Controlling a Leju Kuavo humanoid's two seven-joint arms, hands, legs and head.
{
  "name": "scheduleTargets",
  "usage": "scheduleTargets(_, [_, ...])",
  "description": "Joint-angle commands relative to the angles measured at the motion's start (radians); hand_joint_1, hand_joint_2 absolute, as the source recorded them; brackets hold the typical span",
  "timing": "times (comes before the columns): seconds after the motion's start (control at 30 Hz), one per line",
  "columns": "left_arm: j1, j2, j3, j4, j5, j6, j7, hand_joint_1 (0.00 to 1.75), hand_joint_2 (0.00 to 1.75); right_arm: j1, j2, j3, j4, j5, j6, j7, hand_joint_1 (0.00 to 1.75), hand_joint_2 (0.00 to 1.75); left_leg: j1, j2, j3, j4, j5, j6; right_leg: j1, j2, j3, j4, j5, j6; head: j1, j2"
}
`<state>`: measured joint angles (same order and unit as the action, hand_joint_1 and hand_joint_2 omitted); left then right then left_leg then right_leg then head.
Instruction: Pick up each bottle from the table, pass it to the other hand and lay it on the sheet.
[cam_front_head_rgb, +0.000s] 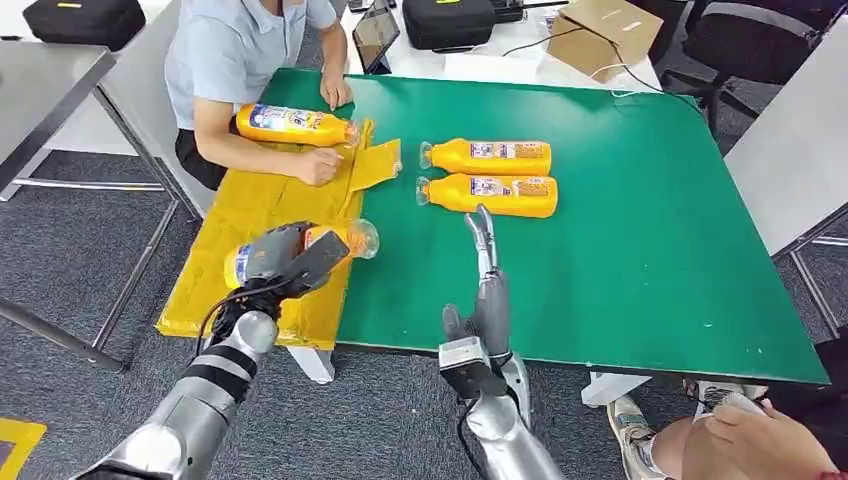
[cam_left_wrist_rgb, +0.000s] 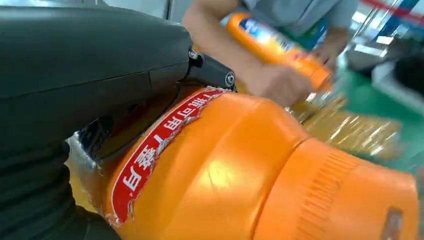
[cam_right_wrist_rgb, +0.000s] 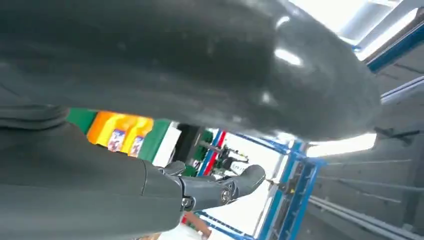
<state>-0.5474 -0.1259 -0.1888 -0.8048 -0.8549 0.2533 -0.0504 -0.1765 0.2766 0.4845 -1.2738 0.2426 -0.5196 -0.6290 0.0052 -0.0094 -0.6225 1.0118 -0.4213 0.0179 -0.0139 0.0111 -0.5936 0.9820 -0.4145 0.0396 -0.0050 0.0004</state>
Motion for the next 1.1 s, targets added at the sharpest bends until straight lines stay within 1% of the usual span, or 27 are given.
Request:
scheduleTargets(0.03, [-0.129,0.007,-0.036,0.357,-0.139,0.0,0.042,1.75,1.75,-0.03,-0.021,0.05,0.024,-0.028,0.033,0.014,0.0,0.0,0.0,0.0,0.006,-0.001,-0.001,-0.001,0.0,-0.002,0.007,-0.001,-0.002,-0.002,0.0,0.0])
scheduleTargets(0.07, [-0.132,0.008,-0.035,0.383,-0.152,-0.025,0.051,1.75,1.75,-0.035,-0.018,0.052,0.039,-0.034,0.04,0.014,0.0,0.0,0.0,0.002,0.005,-0.001,-0.001,-0.001,0.0,0.0,0.005,-0.001,-0.001,-0.001,0.0,0.0])
scheduleTargets(0.1, [-0.131,0.009,-0.034,0.391,-0.158,-0.031,0.056,1.75,1.75,-0.037,-0.017,0.054,0.045,-0.035,0.043,0.014,0.0,0.0,0.0,0.002,0.007,-0.001,-0.001,-0.001,0.001,0.0,0.007,-0.001,-0.001,-0.002,0.0,0.0])
scheduleTargets(0.13, [-0.128,0.009,-0.034,0.392,-0.159,-0.028,0.056,1.75,1.75,-0.038,-0.016,0.054,0.048,-0.036,0.044,0.014,0.0,0.0,0.0,0.002,0.005,-0.001,-0.001,-0.001,0.0,0.001,0.004,-0.001,0.0,-0.001,0.0,0.0])
scheduleTargets(0.17, [-0.125,0.012,-0.036,0.406,-0.176,-0.034,0.07,1.75,1.75,-0.042,-0.014,0.057,0.059,-0.039,0.049,0.013,0.0,0.0,0.0,0.002,0.006,-0.002,-0.001,-0.001,0.0,0.001,0.005,-0.001,0.0,-0.002,0.0,0.0])
scheduleTargets(0.2, [-0.121,0.013,-0.035,0.408,-0.175,-0.033,0.071,1.69,1.75,-0.042,-0.013,0.057,0.06,-0.039,0.049,0.013,0.0,0.0,0.0,0.002,0.005,-0.001,-0.001,-0.001,0.0,0.0,0.005,-0.001,0.0,-0.002,0.0,0.0])
scheduleTargets(0.23, [-0.119,0.013,-0.034,0.408,-0.175,-0.03,0.071,1.69,1.75,-0.042,-0.013,0.057,0.06,-0.039,0.049,0.013,0.0,0.0,0.0,0.003,0.008,-0.002,-0.001,-0.001,0.0,0.001,0.006,-0.002,-0.001,-0.002,0.0,0.0])
scheduleTargets(0.27, [-0.115,0.013,-0.034,0.41,-0.175,-0.031,0.071,0.7,1.75,-0.042,-0.013,0.057,0.061,-0.039,0.049,0.013,0.0,0.0,0.0,0.003,0.007,-0.002,-0.001,-0.001,0.0,0.002,0.006,-0.001,0.0,-0.002,0.0,0.0])
scheduleTargets(0.3, [-0.111,0.008,-0.016,0.415,-0.162,-0.058,0.063,0.21,1.75,-0.045,-0.011,0.055,0.074,-0.043,0.053,0.013,0.0,0.0,0.0,0.003,0.007,-0.002,-0.001,-0.001,0.0,0.002,0.005,-0.001,0.0,-0.001,0.0,0.0])
scheduleTargets(0.33, [-0.109,0.007,-0.01,0.414,-0.158,-0.064,0.06,0.21,1.75,-0.046,-0.011,0.054,0.077,-0.044,0.054,0.012,0.0,0.0,0.0,0.004,0.009,-0.002,-0.001,-0.001,0.0,0.003,0.007,-0.001,0.0,-0.002,0.0,0.0])
scheduleTargets(0.37, [-0.102,0.004,-0.001,0.411,-0.152,-0.076,0.047,0.0,1.75,-0.048,-0.008,0.051,0.087,-0.046,0.054,0.01,0.0,0.0,0.0,0.004,0.008,-0.002,-0.001,-0.001,0.0,0.002,0.006,-0.001,0.0,-0.001,0.0,0.0])
scheduleTargets(0.4, [-0.095,0.0,0.009,0.403,-0.145,-0.089,0.032,0.0,1.75,-0.05,-0.007,0.049,0.095,-0.048,0.057,0.009,0.0,0.0,0.0,0.004,0.01,-0.003,-0.001,-0.001,0.001,0.003,0.008,-0.002,0.0,-0.002,0.0,0.0])
scheduleTargets(0.43, [-0.095,0.0,0.009,0.403,-0.145,-0.089,0.032,0.0,1.75,-0.05,-0.007,0.049,0.095,-0.048,0.057,0.009,0.0,0.0,0.0,0.004,0.008,-0.002,-0.001,-0.001,0.0,0.002,0.006,-0.001,0.0,-0.001,0.0,0.0])
scheduleTargets(0.47, [-0.086,-0.012,0.04,0.39,-0.108,-0.107,0.006,0.0,1.75,-0.051,-0.004,0.045,0.103,-0.048,0.055,0.005,0.0,0.0,0.0,0.004,0.009,-0.002,-0.001,-0.001,0.0,0.002,0.007,-0.001,-0.001,-0.002,0.0,0.0])
scheduleTargets(0.5, [-0.082,-0.026,0.095,0.381,-0.04,-0.142,-0.021,0.0,1.75,-0.052,-0.003,0.045,0.109,-0.049,0.055,0.004,0.0,0.0,0.0,0.003,0.007,-0.002,-0.001,-0.001,0.001,0.001,0.006,0.0,-0.001,-0.001,0.0,0.0])
scheduleTargets(0.53, [-0.081,-0.03,0.112,0.377,-0.019,-0.154,-0.03,0.0,1.75,-0.053,-0.003,0.044,0.112,-0.05,0.055,0.003,0.0,0.0,0.0,0.003,0.01,-0.003,-0.002,-0.001,0.001,0.001,0.009,-0.001,-0.001,-0.002,0.001,0.0])
scheduleTargets(0.57, [-0.077,-0.05,0.207,0.36,0.117,-0.241,-0.089,0.0,1.75,-0.056,0.001,0.043,0.13,-0.052,0.049,0.001,0.0,0.0,0.0,0.001,0.008,-0.002,-0.001,-0.001,0.0,0.0,0.007,0.0,-0.001,-0.001,0.0,0.0])
scheduleTargets(0.63, [-0.077,-0.049,0.206,0.357,0.118,-0.243,-0.089,0.0,1.75,-0.056,0.001,0.042,0.133,-0.053,0.047,0.0,0.0,0.0,0.0,0.002,0.008,-0.002,-0.001,-0.001,0.001,0.002,0.007,-0.001,0.0,-0.002,0.0,0.0])
scheduleTargets(0.67, [-0.069,-0.048,0.233,0.329,0.187,-0.299,-0.122,0.0,1.75,-0.063,0.007,0.038,0.16,-0.058,0.041,-0.013,0.0,0.0,0.0,0.001,0.007,-0.002,0.0,-0.001,0.0,0.001,0.006,0.0,0.0,-0.001,0.0,0.0])
scheduleTargets(0.7, [-0.062,-0.043,0.214,0.303,0.21,-0.302,-0.131,0.0,1.75,-0.065,0.008,0.034,0.17,-0.063,0.039,-0.022,0.0,0.0,0.0,0.002,0.008,-0.002,0.0,-0.001,0.0,0.001,0.008,-0.001,0.0,-0.002,0.0,0.0])
scheduleTargets(0.83, [-0.058,-0.04,0.204,0.285,0.22,-0.305,-0.127,0.0,1.75,-0.066,0.008,0.032,0.174,-0.065,0.04,-0.025,0.0,0.0,0.0,0.0,0.012,-0.003,0.0,-0.001,0.0,-0.001,0.012,-0.002,0.0,-0.002,0.001,0.0])
scheduleTargets(0.9, [-0.05,-0.041,0.197,0.256,0.264,-0.311,-0.143,0.0,1.75,-0.065,0.006,0.028,0.17,-0.064,0.036,-0.029,0.0,0.0,-0.001,-0.001,0.011,-0.002,0.0,-0.001,0.0,-0.001,0.012,-0.001,0.0,-0.002,0.0,0.0])
scheduleTargets(0.93, [-0.04,-0.044,0.209,0.219,0.326,-0.326,-0.168,0.0,1.75,-0.063,0.004,0.025,0.17,-0.065,0.035,-0.031,0.0,0.0,0.0,0.0,0.012,-0.002,0.0,-0.001,0.0,0.0,0.012,-0.001,0.0,-0.002,0.0,0.0])
scheduleTargets(1.0, [0.011,-0.052,0.218,0.069,0.497,-0.323,-0.21,0.0,1.75,-0.05,0.0,0.017,0.162,-0.067,0.025,-0.044,0.0,0.0,0.0,0.0,0.012,-0.003,0.0,-0.001,0.0,-0.001,0.012,-0.001,0.0,-0.002,0.0,0.0])
scheduleTargets(1.1, [0.122,-0.074,0.208,-0.229,0.794,-0.269,-0.265,0.0,1.75,-0.021,-0.017,0.024,0.122,-0.045,-0.031,-0.069,0.0,0.0,0.0,-0.002,0.01,-0.001,0.0,-0.001,0.0,-0.002,0.011,0.0,-0.001,-0.002,0.0,0.0])
